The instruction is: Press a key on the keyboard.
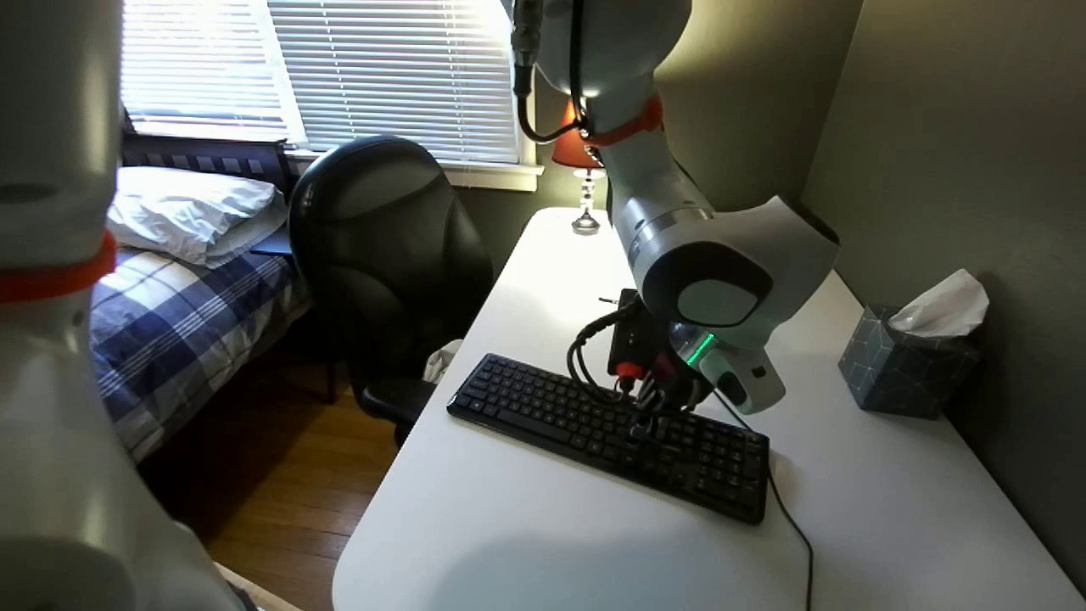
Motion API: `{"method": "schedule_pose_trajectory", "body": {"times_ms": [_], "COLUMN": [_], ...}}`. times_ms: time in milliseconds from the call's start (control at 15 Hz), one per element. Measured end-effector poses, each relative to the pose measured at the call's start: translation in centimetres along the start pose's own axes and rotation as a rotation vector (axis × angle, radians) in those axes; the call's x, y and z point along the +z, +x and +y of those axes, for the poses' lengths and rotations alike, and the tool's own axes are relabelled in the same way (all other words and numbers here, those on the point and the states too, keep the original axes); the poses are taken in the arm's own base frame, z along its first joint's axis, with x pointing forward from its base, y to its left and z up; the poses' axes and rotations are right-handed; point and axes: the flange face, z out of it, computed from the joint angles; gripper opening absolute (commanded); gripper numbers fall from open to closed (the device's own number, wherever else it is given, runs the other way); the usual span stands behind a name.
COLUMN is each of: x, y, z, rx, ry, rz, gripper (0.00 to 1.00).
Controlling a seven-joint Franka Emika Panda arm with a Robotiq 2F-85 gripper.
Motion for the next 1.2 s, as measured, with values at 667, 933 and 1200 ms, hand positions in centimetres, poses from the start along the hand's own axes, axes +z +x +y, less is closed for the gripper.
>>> {"method": "schedule_pose_trajectory", "body": {"times_ms": [667,933,1200], "x": [-2.0,-3.1,-4.0], "y": [-1.3,-2.0,-3.3], "z": [0.5,0.8,1.0], "rx": [-0.016,-0.037,-0.067], "ry": [0.029,0.049,0.067], "rz": [0.023,0.093,0.161], "gripper": [1.0,1.0,1.0]}}
